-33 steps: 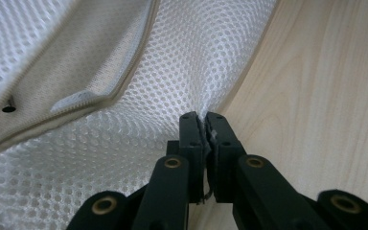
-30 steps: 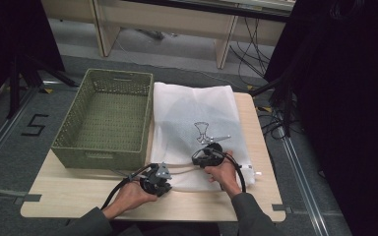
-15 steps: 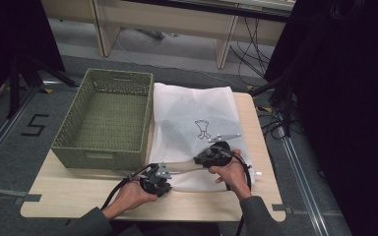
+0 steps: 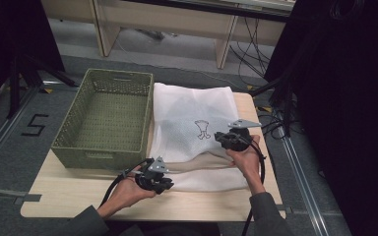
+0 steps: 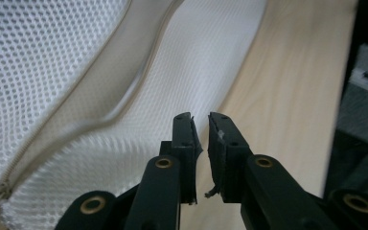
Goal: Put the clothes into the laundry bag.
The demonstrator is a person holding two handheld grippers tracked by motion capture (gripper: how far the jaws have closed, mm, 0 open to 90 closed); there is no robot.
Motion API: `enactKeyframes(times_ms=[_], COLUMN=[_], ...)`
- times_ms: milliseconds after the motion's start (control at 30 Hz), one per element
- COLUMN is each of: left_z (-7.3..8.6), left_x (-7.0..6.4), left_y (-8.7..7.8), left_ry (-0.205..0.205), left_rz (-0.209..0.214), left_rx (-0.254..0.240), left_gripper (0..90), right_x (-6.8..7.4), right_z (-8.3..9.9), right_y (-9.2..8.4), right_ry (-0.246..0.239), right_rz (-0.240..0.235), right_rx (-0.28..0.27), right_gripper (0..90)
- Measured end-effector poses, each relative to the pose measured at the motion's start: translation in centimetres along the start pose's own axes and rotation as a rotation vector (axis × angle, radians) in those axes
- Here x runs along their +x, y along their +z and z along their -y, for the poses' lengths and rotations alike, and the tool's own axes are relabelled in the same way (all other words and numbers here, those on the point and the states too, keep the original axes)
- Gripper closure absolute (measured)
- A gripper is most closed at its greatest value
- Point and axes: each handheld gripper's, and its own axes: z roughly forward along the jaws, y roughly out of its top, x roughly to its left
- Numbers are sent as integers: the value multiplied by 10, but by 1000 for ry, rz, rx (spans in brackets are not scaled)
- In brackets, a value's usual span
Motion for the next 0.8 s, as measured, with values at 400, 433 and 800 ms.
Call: enactKeyframes(times_ms=[400,433,800], left_z=[18,18,41], left_x=[-14,-14,-2], left_y=[-62,-62,-100], left_ry=[-17,-17,-101], left_rz=[-10,-10,-94], left_rx=[-89,-89,-178], left_gripper=[781,777,569], right_x=[10,10,15], right_z=[29,29,22], right_y=[50,50,29], right_ry=[-98,-98,-85], right_rz=[10,10,3], right_rx=[233,233,123], right_gripper=[900,900,867])
